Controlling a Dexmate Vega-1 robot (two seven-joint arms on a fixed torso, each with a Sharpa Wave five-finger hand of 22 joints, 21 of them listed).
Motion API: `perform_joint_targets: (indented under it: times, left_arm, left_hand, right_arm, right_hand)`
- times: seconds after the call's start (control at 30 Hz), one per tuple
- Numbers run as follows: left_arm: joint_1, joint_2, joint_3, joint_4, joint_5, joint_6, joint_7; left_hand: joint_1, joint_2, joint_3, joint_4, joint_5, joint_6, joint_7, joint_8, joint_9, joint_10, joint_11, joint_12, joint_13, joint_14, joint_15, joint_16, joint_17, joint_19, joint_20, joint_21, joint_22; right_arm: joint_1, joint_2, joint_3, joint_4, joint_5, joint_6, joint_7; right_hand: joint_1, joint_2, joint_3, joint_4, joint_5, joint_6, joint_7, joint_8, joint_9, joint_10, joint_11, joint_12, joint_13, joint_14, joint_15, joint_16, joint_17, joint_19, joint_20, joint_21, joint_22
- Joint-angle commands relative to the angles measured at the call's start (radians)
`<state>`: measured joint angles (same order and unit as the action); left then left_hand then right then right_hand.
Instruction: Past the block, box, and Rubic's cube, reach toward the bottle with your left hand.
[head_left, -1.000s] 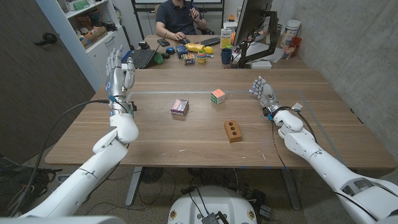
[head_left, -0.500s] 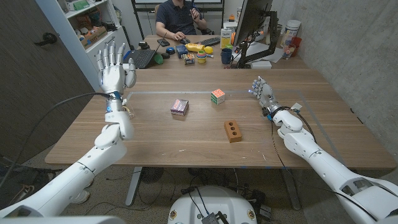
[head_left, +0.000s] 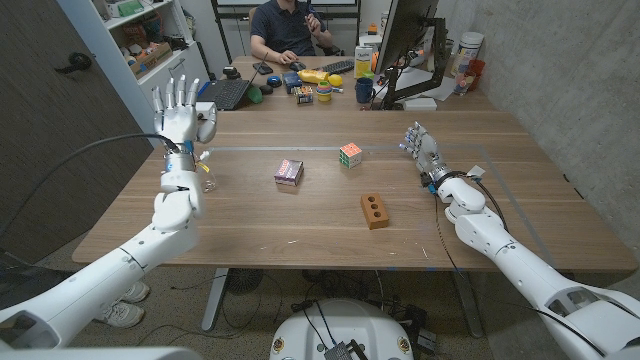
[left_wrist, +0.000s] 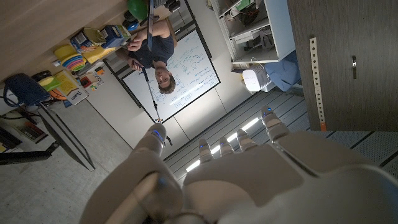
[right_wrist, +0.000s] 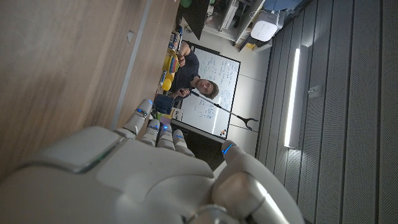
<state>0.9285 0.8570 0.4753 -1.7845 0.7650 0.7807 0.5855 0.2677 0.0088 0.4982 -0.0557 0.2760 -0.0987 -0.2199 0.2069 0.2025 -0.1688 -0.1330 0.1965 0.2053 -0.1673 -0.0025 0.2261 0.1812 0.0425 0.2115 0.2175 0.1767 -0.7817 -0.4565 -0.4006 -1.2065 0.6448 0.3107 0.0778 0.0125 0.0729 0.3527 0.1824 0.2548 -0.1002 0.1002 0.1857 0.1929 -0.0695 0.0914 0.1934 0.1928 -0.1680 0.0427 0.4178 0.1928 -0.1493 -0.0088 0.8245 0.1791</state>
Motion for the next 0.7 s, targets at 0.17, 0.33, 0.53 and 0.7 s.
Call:
perform_joint_targets:
  times: [0.17,0.33,0.53,0.7]
  left_arm:
    - [-0.108,0.067,0.119,0.056,-0.071,0.006,-0.257]
    - [-0.141,0.07,0.163,0.081,-0.076,-0.002,-0.321]
    - [-0.151,0.077,0.185,0.083,-0.079,-0.004,-0.347]
    - [-0.156,0.097,0.198,0.056,-0.081,0.002,-0.397]
  left_hand:
    - [0.003,-0.033,-0.014,-0.028,0.013,-0.01,-0.003,-0.002,0.0,-0.029,0.022,-0.002,-0.007,0.015,0.018,0.002,0.001,0.043,0.005,0.0,-0.002]
    - [0.006,-0.046,-0.025,-0.04,0.019,-0.013,-0.003,-0.003,-0.001,-0.003,0.039,0.003,-0.014,0.053,0.029,0.011,-0.001,0.069,0.002,-0.004,-0.004]
    - [0.043,-0.068,-0.05,-0.08,0.06,0.066,-0.002,0.026,0.004,0.239,0.031,0.042,-0.021,0.209,0.0,0.033,-0.004,0.231,0.0,-0.001,-0.004]
    - [0.064,-0.077,-0.057,-0.09,0.08,0.141,-0.002,0.044,0.006,0.35,0.029,0.053,-0.02,0.304,-0.011,0.041,-0.004,0.312,-0.002,0.001,-0.003]
  right_arm:
    - [-0.006,0.007,-0.003,-0.012,-0.01,0.012,-0.021]
    - [-0.009,0.005,-0.003,-0.021,-0.015,0.01,-0.03]
    - [-0.01,0.006,-0.002,-0.02,-0.016,0.015,-0.032]
    - [-0.011,0.01,-0.002,-0.018,-0.019,0.022,-0.039]
  right_hand:
    - [-0.007,0.075,-0.008,0.001,0.003,-0.001,0.004,0.005,0.003,0.003,0.007,0.007,0.002,-0.047,0.008,0.003,0.003,-0.005,0.007,-0.002,0.003]
    - [-0.007,0.073,-0.011,0.001,0.003,-0.001,0.003,0.005,0.003,0.004,0.007,0.007,0.002,-0.044,0.011,0.004,0.002,-0.005,0.01,-0.003,0.003]
    - [-0.008,0.071,-0.014,0.001,0.003,-0.002,0.002,0.005,0.003,0.005,0.007,0.007,0.002,-0.041,0.011,0.004,0.002,-0.006,0.012,-0.005,0.003]
    - [-0.008,0.07,-0.016,0.001,0.004,-0.004,0.001,0.004,0.003,0.007,0.006,0.007,0.002,-0.038,0.015,0.004,0.001,-0.012,0.016,-0.008,0.003]
